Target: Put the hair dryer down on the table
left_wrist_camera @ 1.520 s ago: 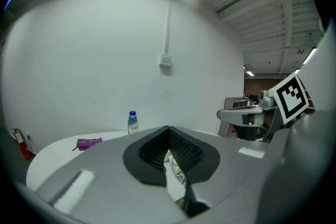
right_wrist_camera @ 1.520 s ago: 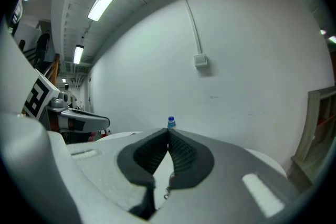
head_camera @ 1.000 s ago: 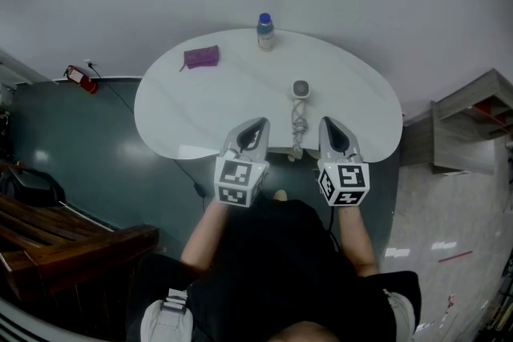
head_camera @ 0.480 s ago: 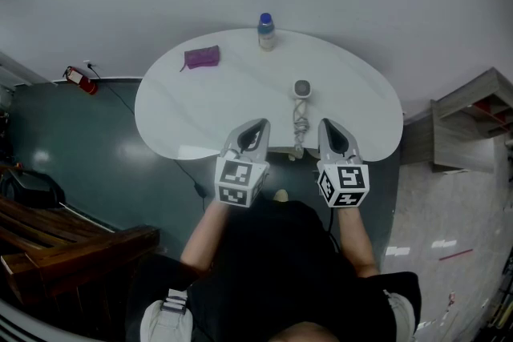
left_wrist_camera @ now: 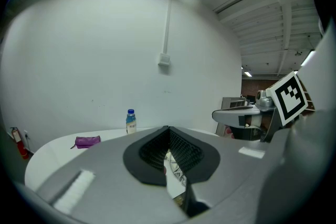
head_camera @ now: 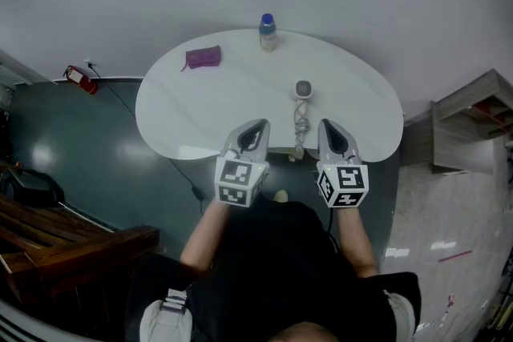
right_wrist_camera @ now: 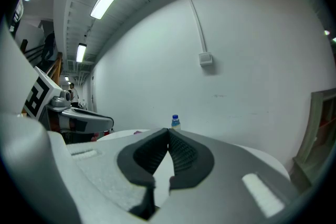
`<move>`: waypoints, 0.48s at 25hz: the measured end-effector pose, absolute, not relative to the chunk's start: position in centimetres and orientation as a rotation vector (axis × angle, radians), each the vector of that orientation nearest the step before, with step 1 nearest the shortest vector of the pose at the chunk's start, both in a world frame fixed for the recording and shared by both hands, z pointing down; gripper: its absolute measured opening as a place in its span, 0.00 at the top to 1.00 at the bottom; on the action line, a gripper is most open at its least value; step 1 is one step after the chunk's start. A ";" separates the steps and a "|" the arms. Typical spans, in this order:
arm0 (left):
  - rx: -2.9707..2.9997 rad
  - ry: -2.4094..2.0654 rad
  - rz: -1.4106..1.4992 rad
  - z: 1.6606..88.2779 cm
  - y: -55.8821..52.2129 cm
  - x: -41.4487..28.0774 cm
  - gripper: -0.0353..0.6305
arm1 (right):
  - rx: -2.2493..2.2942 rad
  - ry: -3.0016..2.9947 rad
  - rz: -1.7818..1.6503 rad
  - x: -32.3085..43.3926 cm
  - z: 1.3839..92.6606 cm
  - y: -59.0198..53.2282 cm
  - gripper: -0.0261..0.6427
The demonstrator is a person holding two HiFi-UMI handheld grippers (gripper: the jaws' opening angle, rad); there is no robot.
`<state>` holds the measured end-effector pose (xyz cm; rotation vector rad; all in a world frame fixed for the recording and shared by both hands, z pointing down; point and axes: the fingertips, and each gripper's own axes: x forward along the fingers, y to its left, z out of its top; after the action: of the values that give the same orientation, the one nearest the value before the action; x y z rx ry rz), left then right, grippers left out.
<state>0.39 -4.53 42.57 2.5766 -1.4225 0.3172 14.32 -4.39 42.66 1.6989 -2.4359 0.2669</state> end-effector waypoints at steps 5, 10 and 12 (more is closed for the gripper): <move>2.577 -1.418 0.314 42.5 -4.4 0.4 0.94 | 1.702 -2.439 0.272 14.3 42.5 -4.2 0.95; 2.573 -1.413 0.315 42.7 -4.2 0.4 0.94 | 1.700 -2.438 0.272 14.3 42.7 -4.0 0.95; 2.573 -1.411 0.313 42.7 -4.0 0.3 0.94 | 1.699 -2.438 0.272 14.2 42.7 -3.9 0.95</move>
<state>0.34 -4.01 42.74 2.5726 -1.4112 0.3132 14.20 -3.87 42.70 1.6995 -2.4378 0.2723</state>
